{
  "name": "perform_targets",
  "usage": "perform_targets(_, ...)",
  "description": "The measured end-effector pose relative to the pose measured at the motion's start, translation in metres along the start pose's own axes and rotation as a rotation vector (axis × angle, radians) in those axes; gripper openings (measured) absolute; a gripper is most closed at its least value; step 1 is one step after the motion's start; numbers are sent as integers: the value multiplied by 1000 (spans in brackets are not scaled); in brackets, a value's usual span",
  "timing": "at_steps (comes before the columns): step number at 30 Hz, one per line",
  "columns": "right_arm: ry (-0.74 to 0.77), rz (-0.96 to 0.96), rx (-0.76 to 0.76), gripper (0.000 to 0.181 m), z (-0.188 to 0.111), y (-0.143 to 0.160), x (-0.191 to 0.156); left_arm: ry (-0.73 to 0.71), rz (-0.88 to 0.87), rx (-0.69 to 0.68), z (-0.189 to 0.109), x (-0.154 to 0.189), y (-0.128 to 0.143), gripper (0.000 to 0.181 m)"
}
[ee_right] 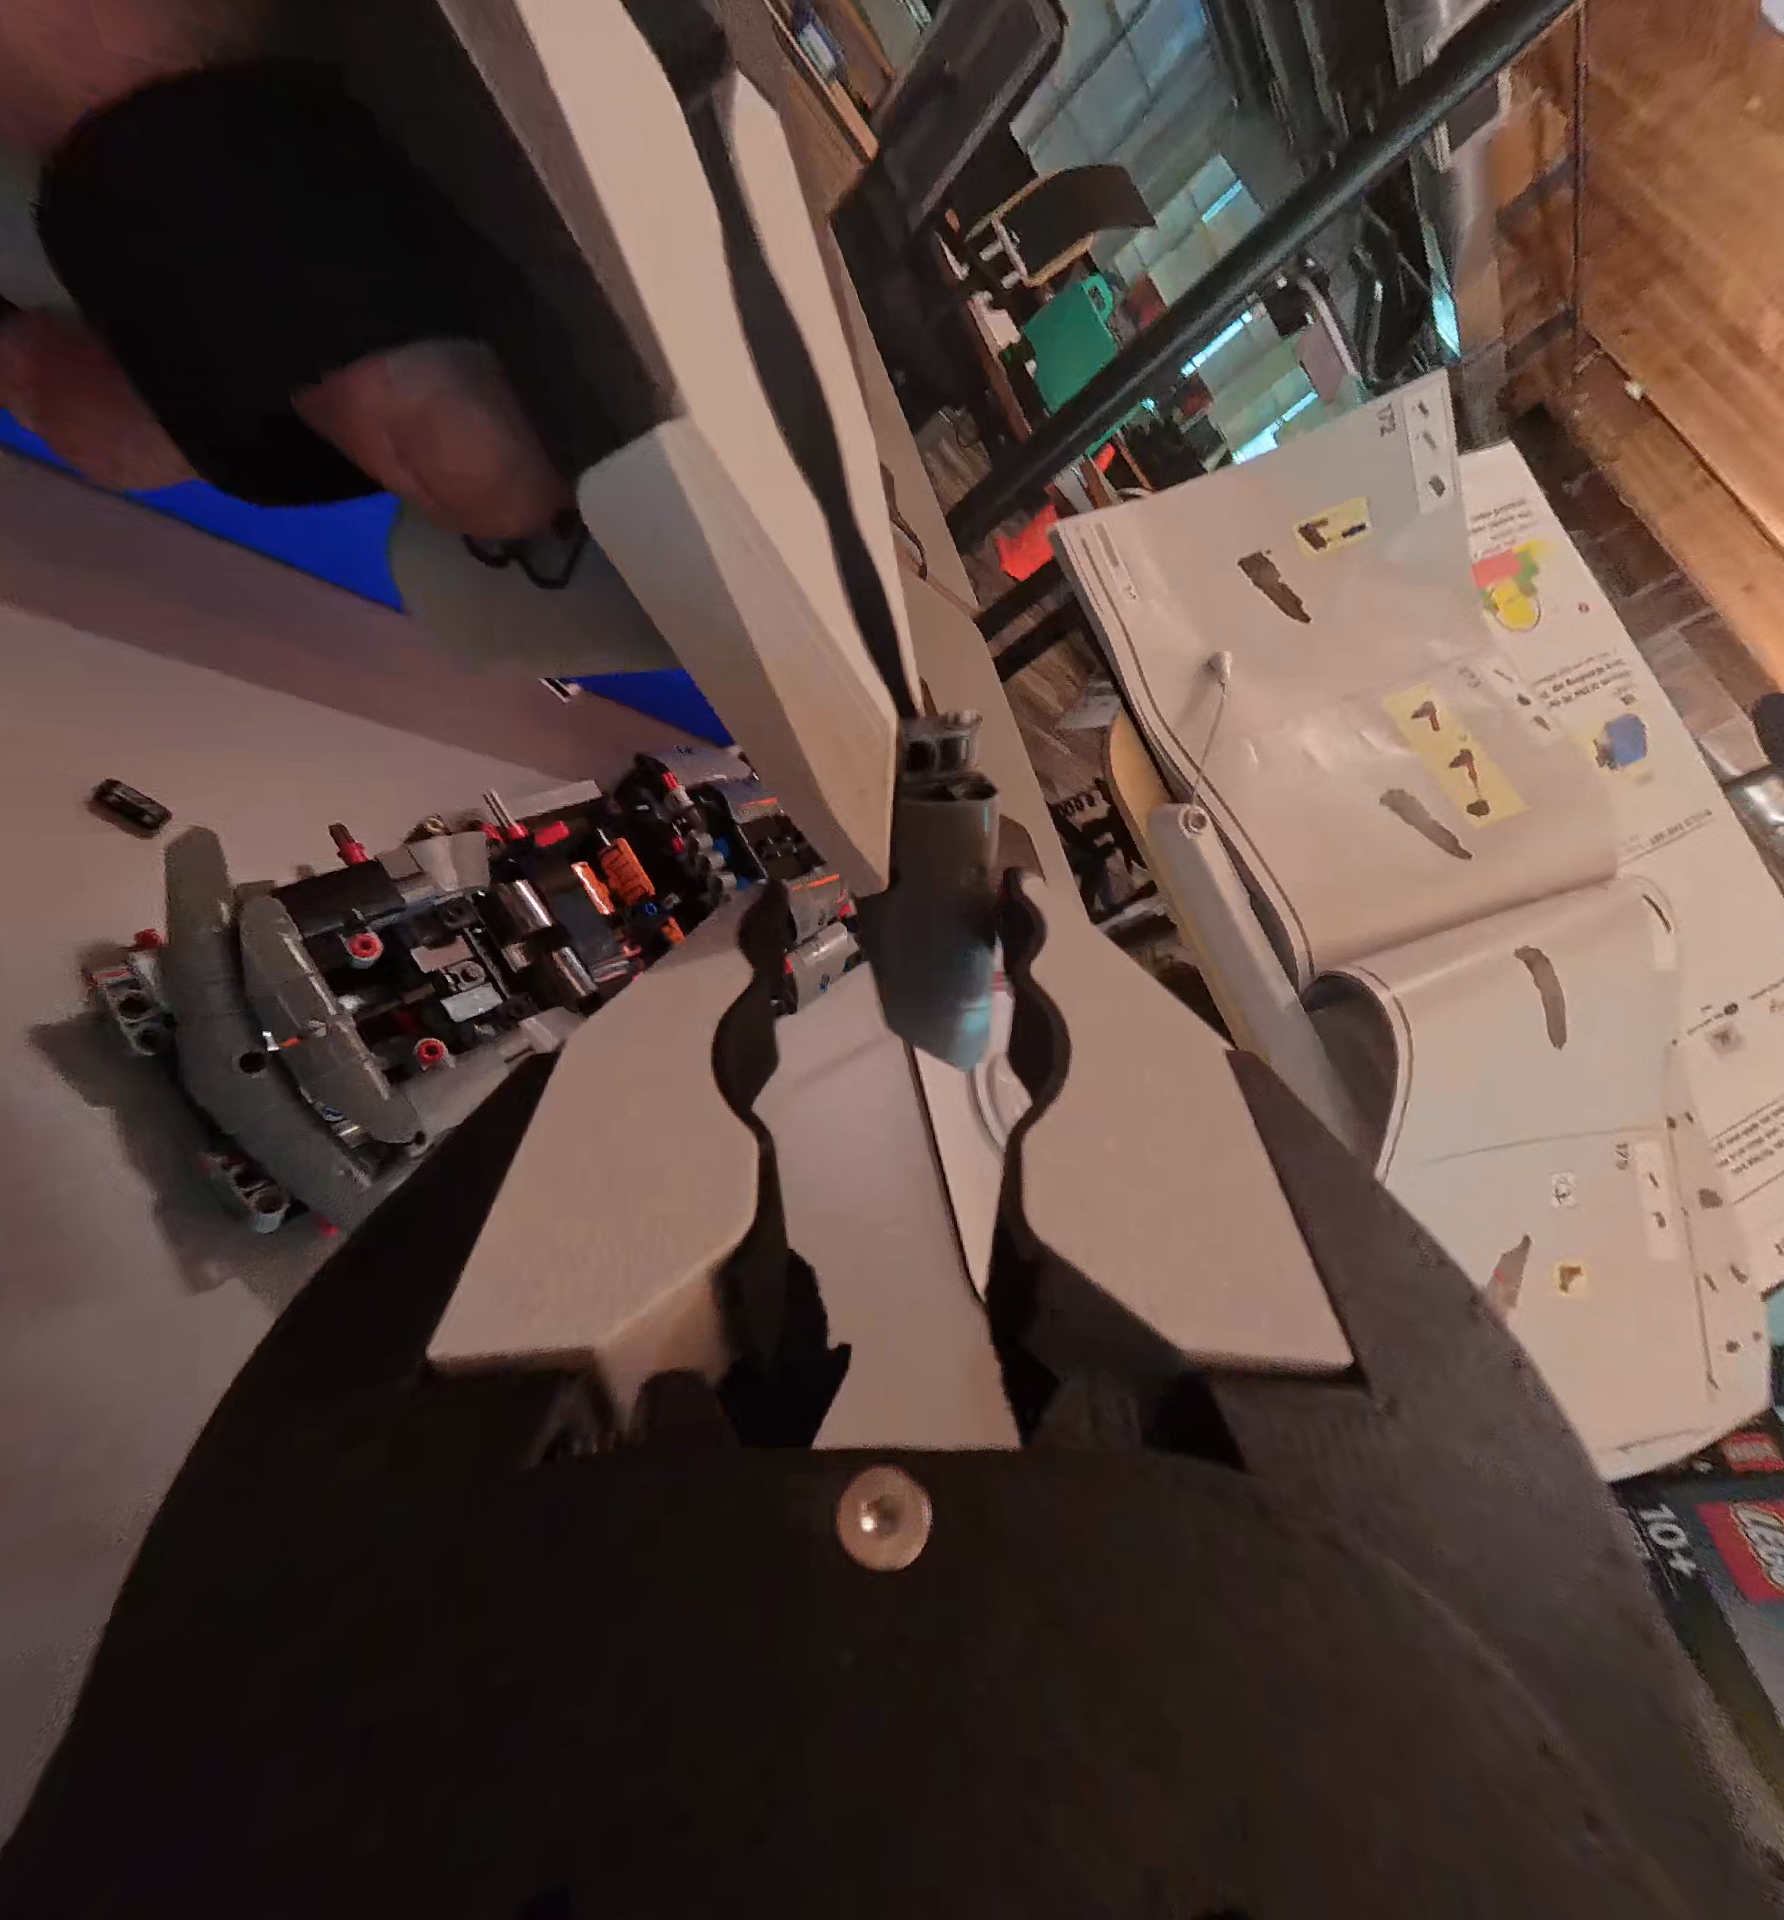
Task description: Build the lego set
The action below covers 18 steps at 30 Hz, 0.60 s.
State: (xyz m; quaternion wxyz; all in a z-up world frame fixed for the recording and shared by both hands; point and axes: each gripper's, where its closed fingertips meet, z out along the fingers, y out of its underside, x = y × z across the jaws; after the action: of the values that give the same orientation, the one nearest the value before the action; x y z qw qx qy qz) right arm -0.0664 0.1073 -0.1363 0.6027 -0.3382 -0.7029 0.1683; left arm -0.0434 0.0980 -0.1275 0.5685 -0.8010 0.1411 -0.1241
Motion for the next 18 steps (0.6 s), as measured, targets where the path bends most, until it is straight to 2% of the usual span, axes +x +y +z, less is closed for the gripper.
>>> perform_targets(2, 5, -3, -11, 26, 2, 4, -1, 15, -37, -2, -1, 0, 4, 9)
perform_targets(4, 1, -20, -1, 26, 2, 3, -4, 57, -76, 3, -2, 5, 5, 9)
perform_targets(7, 24, -60, 18, 44, 3, -2, -7, 71, -85, -15, 0, 8, 8, 9)
perform_targets(10, 42, -86, -6, 26, 6, 1, -7, 59, -78, -38, 2, 7, 12, 9)
perform_targets(15, 12, -40, 12, 23, 6, 4, -10, 74, -89, -27, 4, 9, 11, 9)
perform_targets(18, 4, 19, 42, 23, 4, 5, -5, 91, -79, 14, 1, 12, 3, 16)
